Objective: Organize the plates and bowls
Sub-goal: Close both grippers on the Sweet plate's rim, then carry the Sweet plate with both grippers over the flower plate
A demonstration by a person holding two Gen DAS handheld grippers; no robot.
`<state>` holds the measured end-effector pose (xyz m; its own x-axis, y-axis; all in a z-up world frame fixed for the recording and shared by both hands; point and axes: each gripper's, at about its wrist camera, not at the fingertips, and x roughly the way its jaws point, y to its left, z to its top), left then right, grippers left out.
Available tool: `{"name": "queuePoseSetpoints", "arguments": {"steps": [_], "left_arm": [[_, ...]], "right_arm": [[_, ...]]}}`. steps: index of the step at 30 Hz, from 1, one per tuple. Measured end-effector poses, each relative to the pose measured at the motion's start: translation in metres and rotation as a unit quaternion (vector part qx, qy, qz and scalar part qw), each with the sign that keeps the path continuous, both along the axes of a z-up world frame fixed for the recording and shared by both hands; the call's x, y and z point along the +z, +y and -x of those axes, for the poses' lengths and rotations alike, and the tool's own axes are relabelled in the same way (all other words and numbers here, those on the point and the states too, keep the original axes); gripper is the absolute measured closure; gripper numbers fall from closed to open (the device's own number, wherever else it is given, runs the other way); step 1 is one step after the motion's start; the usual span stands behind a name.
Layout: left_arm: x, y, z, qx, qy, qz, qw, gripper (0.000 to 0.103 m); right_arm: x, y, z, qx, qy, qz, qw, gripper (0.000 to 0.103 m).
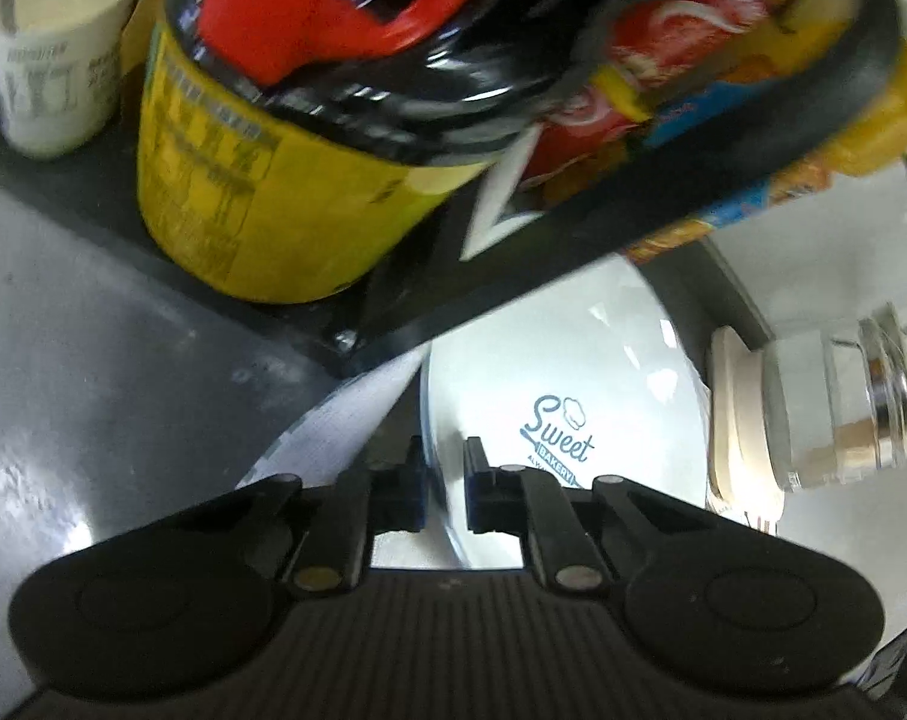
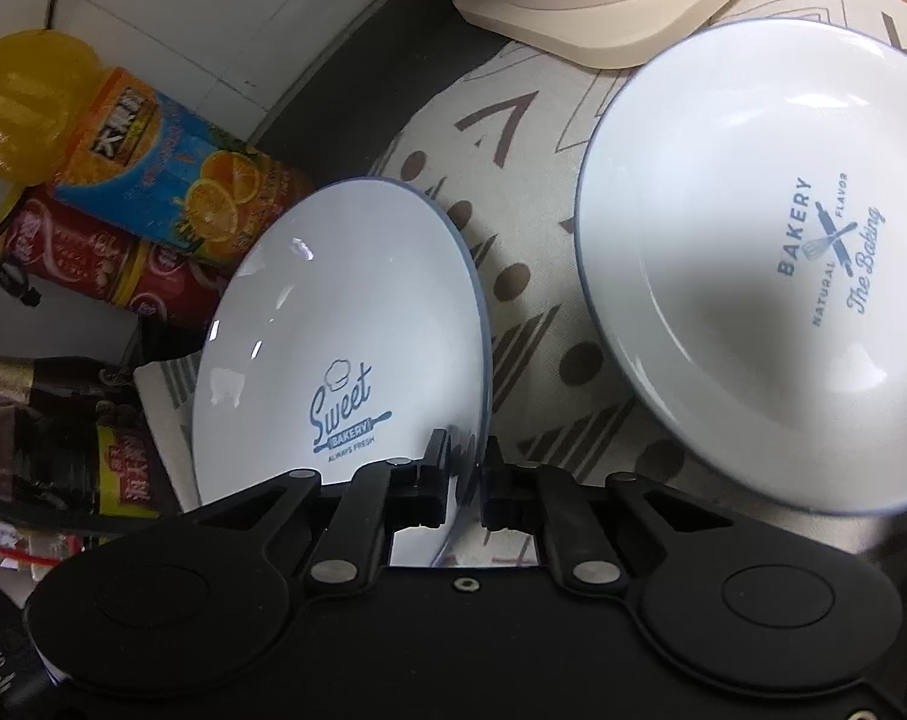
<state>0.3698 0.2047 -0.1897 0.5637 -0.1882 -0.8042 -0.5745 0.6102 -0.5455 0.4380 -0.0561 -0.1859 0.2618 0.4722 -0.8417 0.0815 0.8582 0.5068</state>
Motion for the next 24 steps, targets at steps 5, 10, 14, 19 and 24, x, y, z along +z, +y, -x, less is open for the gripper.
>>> {"name": "queuePoseSetpoints", "arguments": {"steps": [5,10,14,19,24], "left_arm": [[0.011,-0.003,0.006,-0.007,-0.003,-0.019,0.9998,0.095],[0.021,-0.008,0.014,-0.010,-0.010,-0.037,0.9992,0.095],[0.032,-0.014,0.030,-0.008,-0.016,-0.050,0.9986,0.095],[0.043,-0.028,0.047,-0.002,-0.023,-0.059,0.9980,0.095],[0.055,-0.041,0.072,0.004,-0.029,-0.071,0.9970,0.095]], "right_arm": [[0.016,0.005,0.008,0.021,-0.032,0.027,0.999,0.094],[0.022,0.003,0.016,0.031,-0.046,0.028,0.998,0.093],[0.029,-0.001,0.025,0.040,-0.058,0.024,0.997,0.093],[0.047,-0.005,0.036,0.058,-0.084,0.028,0.994,0.092],[0.060,-0.015,0.048,0.070,-0.096,0.017,0.993,0.092]]}}
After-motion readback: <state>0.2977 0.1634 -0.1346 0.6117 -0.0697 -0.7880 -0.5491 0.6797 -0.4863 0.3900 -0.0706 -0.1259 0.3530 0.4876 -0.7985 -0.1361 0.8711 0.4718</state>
